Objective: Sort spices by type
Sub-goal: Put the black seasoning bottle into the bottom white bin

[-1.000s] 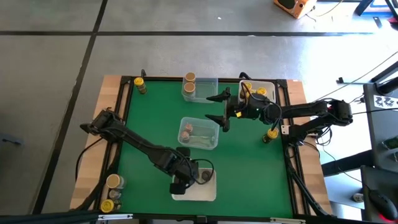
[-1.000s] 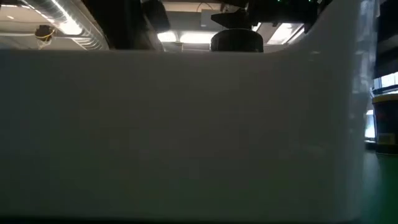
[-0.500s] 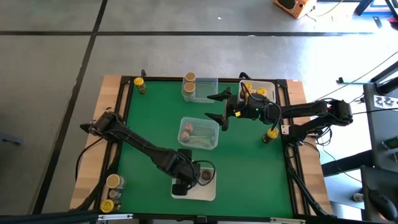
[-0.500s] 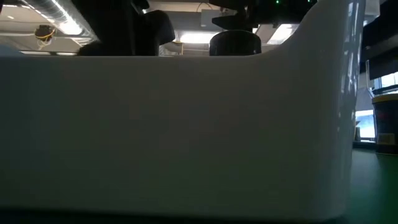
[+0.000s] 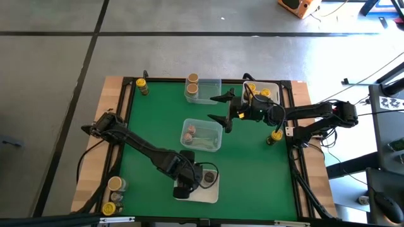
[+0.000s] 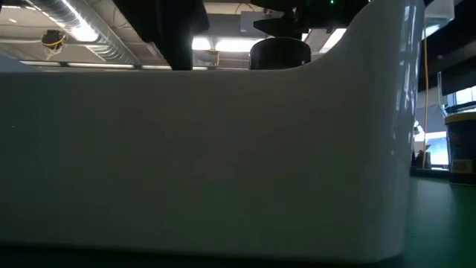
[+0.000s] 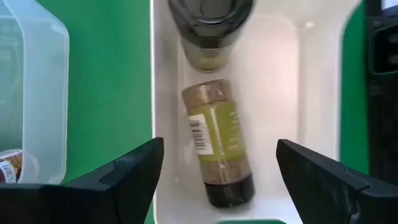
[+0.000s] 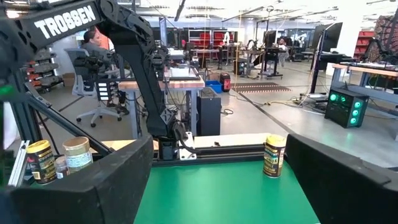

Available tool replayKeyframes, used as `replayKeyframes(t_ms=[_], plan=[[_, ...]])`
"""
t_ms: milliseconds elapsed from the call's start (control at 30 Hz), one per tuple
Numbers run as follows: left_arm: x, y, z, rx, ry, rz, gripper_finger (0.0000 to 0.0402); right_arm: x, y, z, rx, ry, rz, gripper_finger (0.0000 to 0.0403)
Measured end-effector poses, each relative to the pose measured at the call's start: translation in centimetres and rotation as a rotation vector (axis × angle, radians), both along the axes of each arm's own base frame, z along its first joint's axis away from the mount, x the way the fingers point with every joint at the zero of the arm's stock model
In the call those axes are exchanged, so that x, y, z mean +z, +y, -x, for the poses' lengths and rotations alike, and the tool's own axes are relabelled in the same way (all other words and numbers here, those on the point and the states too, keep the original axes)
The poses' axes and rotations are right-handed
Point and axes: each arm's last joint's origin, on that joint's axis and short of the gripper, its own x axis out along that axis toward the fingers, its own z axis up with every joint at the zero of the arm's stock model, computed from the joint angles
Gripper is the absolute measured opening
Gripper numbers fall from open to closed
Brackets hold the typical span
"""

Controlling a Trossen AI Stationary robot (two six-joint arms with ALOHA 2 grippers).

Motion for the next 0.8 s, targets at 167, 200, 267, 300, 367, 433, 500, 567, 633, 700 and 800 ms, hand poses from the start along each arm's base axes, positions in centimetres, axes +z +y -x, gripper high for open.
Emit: replayKeyframes(t_ms=[167, 200, 267, 300, 367, 433, 500, 567, 633, 700, 800], plan=[[0.6, -1.0, 1.0, 0.017, 0.012, 0.015, 0.0306, 0.0, 0.0, 0.0, 0.0, 0.001, 0.0, 0.0364], [0.5, -1.2, 1.3, 0.021, 0.03, 0.01, 0.0306, 0.0, 0.0, 0.0, 0.0, 0.001, 0.0, 0.0364], [0.1, -1.9, 1.8, 0.019, 0.058, 0.002, 0.0306, 0.0, 0.0, 0.0, 0.0, 0.001, 0.0, 0.0364], [0.0, -2.2, 2.0, 0.021, 0.065, 0.002, 0.0306, 0.0, 0.0, 0.0, 0.0, 0.001, 0.001, 0.0364], [-0.1, -2.5, 2.3, 0.032, 0.072, 0.008, 0.0306, 0.0, 0.0, 0.0, 0.0, 0.0, 0.001, 0.0364], [0.0, -2.5, 2.2, 0.044, 0.07, 0.011, 0.0306, 0.0, 0.0, 0.0, 0.0, 0.0, 0.001, 0.0364], [-0.2, -2.4, 2.1, 0.061, 0.075, 0.011, 0.0306, 0.0, 0.0, 0.0, 0.0, 0.0, 0.001, 0.0364], [-0.7, -2.5, 1.9, 0.07, 0.086, 0.006, 0.0306, 0.0, 0.0, 0.0, 0.0, 0.0, 0.001, 0.0364], [-1.3, -2.7, 1.7, 0.069, 0.092, 0.008, 0.0305, 0.0, 0.0, 0.0, 0.0, 0.0, 0.0, 0.0364], [-1.8, -3.1, 1.4, 0.062, 0.093, 0.023, 0.0305, 0.0, 0.0, 0.0, 0.001, -0.001, -0.007, 0.0364], [-2.1, -3.1, 1.3, 0.062, 0.094, 0.025, 0.0305, 0.0, 0.0, 0.0, 0.001, 0.0, -0.008, 0.0364]])
